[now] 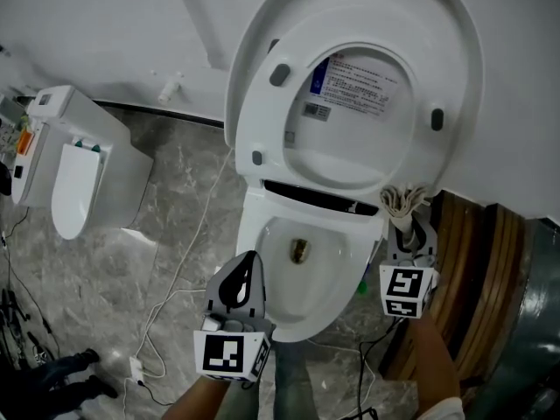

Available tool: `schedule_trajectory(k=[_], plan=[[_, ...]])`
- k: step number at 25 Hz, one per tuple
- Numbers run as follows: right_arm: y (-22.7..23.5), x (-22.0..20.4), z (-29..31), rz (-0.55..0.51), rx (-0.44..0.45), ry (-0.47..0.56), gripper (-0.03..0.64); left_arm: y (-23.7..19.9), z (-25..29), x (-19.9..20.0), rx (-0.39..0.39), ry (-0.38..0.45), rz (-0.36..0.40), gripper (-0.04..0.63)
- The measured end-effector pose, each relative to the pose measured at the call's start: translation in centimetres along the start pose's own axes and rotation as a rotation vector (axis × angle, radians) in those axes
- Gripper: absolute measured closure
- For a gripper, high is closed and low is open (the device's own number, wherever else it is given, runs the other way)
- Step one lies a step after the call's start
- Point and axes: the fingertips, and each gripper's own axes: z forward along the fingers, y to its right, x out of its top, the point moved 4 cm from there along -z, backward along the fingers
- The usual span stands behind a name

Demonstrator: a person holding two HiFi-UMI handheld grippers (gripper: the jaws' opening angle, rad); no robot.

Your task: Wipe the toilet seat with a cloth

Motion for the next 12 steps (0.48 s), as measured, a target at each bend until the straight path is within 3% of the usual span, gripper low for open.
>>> schedule_trajectory(k=[8, 12], plan=[[-2.0, -0.2, 1.4, 0.147, -0.08, 0.002, 0.506, -0.8, -0.6, -1.3, 0.013, -0.004, -0.017, 0.584], [-3.4, -0.2, 1.9, 0.157, -0.107, 0.012, 0.506, -1.9, -1.2, -1.6, 0.028, -0.002, -0.026, 0.584]])
